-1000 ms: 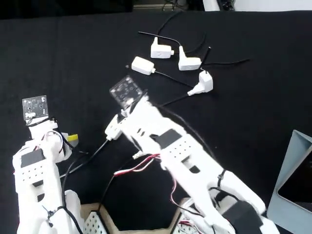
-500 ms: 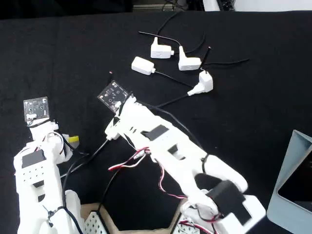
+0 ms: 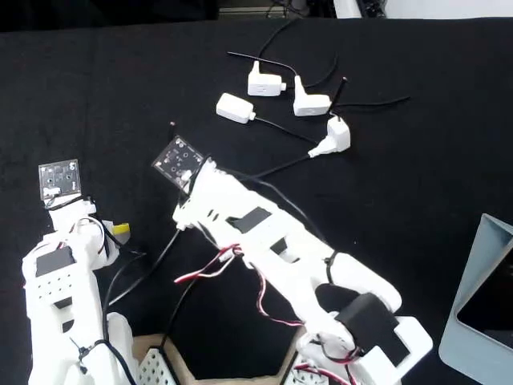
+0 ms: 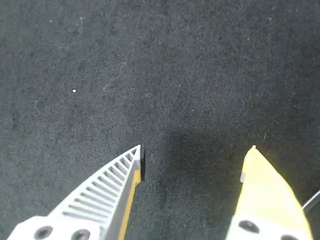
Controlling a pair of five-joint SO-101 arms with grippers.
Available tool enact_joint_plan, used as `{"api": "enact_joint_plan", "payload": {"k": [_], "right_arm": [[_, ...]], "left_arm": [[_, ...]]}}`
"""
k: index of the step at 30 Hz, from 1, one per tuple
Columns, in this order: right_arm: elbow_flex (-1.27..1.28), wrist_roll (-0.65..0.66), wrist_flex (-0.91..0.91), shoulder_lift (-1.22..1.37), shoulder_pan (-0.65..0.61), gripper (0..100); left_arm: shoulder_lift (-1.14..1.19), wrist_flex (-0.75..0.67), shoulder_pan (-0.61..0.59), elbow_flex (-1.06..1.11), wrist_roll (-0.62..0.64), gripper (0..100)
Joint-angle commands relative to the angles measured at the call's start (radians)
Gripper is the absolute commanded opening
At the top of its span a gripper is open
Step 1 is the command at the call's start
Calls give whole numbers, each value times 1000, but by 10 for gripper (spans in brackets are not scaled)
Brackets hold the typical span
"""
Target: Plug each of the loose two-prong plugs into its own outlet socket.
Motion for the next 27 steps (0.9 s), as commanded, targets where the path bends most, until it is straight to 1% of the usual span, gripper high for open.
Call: {"api": "enact_joint_plan", "payload": {"k": [1,4,8,15,19,27], "right_arm": [[-90,6,-20,12,-18,11],[-122,18,-20,56,-15,11],[-136,104,-20,97,-14,11],[-130,110,6,105,-8,11],[-136,112,37,105,26,11],[-128,110,38,105,35,11]], "left_arm": [[-17,-15,-2,-8,2,317],[-17,-15,-2,-8,2,317],[-17,-15,-2,-8,2,317],[-17,-15,-2,-8,2,317],[-17,-15,-2,-7,2,317],[-17,-15,-2,-7,0,317]]}}
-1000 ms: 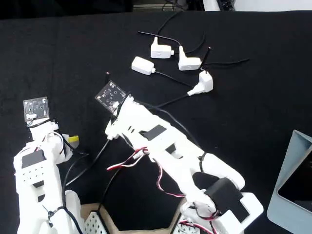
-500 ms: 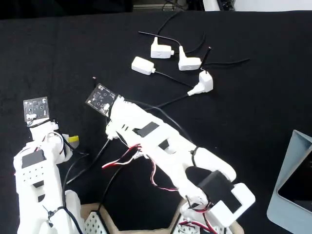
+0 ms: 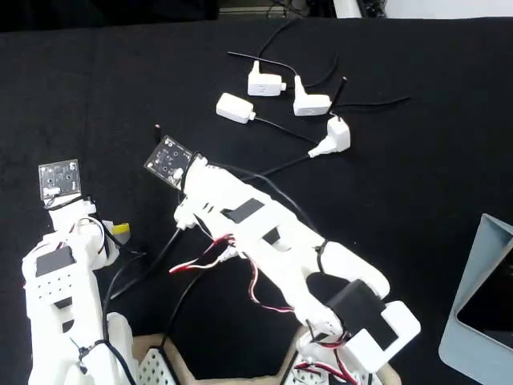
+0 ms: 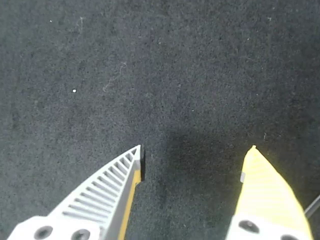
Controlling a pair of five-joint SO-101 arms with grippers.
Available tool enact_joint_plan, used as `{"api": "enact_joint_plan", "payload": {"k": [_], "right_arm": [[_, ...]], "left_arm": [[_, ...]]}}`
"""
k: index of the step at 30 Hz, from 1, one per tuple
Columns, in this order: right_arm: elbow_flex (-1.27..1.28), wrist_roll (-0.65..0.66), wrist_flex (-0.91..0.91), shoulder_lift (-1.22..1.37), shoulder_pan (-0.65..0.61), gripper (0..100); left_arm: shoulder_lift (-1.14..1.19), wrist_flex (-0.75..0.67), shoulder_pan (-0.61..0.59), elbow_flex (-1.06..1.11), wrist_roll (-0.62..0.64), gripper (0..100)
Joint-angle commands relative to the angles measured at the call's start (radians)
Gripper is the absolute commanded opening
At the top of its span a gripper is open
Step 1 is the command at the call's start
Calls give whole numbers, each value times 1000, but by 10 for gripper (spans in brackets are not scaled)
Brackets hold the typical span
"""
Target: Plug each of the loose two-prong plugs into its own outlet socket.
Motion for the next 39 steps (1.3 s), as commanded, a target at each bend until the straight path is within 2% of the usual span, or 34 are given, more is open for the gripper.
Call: {"api": "enact_joint_plan", "payload": {"k": [1,16,22,28,34,39], "right_arm": [[-38,9,11,-4,18,11],[1,8,5,7,23,11],[-1,-175,29,-1,18,11],[-45,-262,170,-5,17,11],[-70,-301,219,-5,15,11],[-24,-253,104,7,21,11]], "left_arm": [[-17,-15,-2,-7,0,317],[-17,-15,-2,-7,0,317],[-17,-15,-2,-7,0,317],[-17,-15,16,-7,0,317],[-17,-15,35,2,0,317],[-17,-15,35,2,0,317]]}}
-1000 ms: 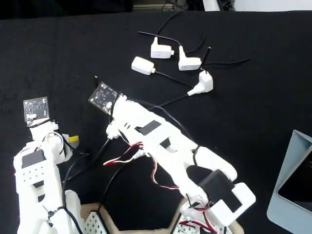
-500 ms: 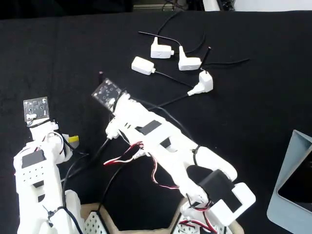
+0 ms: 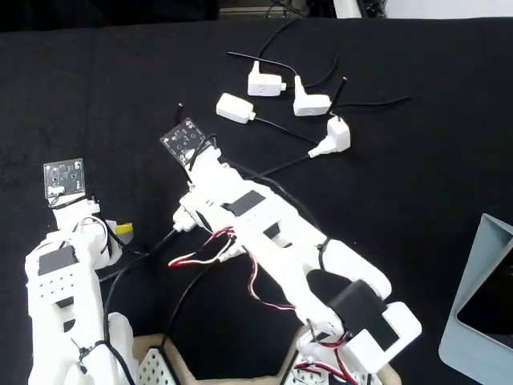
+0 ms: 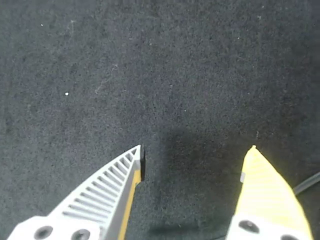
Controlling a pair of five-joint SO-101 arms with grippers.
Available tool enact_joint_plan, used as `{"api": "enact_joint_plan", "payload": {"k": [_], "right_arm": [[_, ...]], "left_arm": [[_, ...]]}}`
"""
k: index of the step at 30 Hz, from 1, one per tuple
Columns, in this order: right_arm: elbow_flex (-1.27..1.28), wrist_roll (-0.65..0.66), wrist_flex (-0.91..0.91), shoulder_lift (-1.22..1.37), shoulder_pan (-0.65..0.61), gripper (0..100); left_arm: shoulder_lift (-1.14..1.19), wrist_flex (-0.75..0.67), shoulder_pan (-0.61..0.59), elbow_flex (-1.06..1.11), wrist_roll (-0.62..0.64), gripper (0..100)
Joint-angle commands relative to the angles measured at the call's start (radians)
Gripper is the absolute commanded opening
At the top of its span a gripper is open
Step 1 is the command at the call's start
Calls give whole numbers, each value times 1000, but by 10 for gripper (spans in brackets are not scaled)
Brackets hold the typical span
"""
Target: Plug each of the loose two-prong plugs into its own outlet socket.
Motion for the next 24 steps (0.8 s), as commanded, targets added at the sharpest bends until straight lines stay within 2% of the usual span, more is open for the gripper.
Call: {"api": "enact_joint_plan", "payload": {"k": [1,6,9,15,24], "right_arm": [[58,63,-101,4,14,11],[219,129,-384,-5,12,11],[280,157,-485,-5,14,11],[289,147,-488,-30,38,11],[269,48,-304,-312,43,11]], "left_arm": [[-17,-15,10,2,0,317],[-17,-15,10,2,0,317],[-17,-15,10,2,0,317],[-17,-15,8,2,0,317],[-28,-12,31,-47,9,322]]}}
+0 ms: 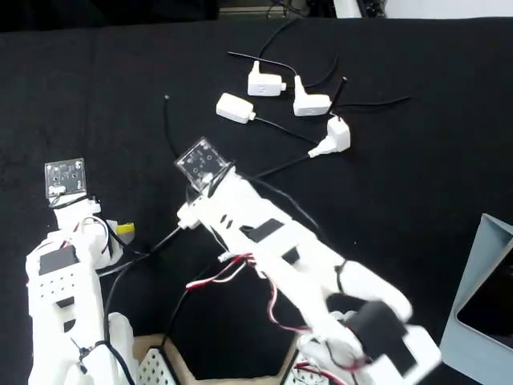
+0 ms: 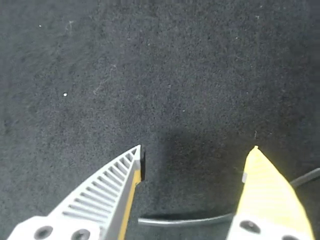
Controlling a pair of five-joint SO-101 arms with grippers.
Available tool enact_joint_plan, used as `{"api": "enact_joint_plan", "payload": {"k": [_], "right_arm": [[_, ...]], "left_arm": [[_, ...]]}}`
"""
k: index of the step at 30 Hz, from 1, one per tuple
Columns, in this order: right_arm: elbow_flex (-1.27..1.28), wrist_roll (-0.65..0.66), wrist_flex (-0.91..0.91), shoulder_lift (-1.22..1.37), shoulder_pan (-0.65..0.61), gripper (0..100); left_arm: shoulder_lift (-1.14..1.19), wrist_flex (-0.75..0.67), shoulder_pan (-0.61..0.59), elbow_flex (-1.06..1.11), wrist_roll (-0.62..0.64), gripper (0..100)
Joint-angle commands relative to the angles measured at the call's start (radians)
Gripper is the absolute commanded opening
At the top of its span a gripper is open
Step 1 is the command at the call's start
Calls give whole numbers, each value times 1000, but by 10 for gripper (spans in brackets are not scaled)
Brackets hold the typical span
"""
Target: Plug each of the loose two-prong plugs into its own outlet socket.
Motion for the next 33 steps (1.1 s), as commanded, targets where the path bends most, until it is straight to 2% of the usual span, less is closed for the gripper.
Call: {"api": "enact_joint_plan", "payload": {"k": [1,4,8,16,23,29,33], "right_arm": [[-35,-40,78,-120,18,11],[-36,-72,130,-173,15,11],[-12,-74,198,-240,-35,11],[68,-74,287,-441,-126,11],[77,-74,370,-516,-169,11],[79,-74,376,-516,-144,11],[79,-74,374,-516,-109,11]], "left_arm": [[-28,-11,39,-59,9,322],[-28,-9,73,-99,31,322],[-28,-15,116,-168,124,322],[-25,-17,228,-297,239,320],[-28,-15,351,-351,315,317],[-38,3,424,-343,348,317],[-140,89,467,-341,347,317]]}}
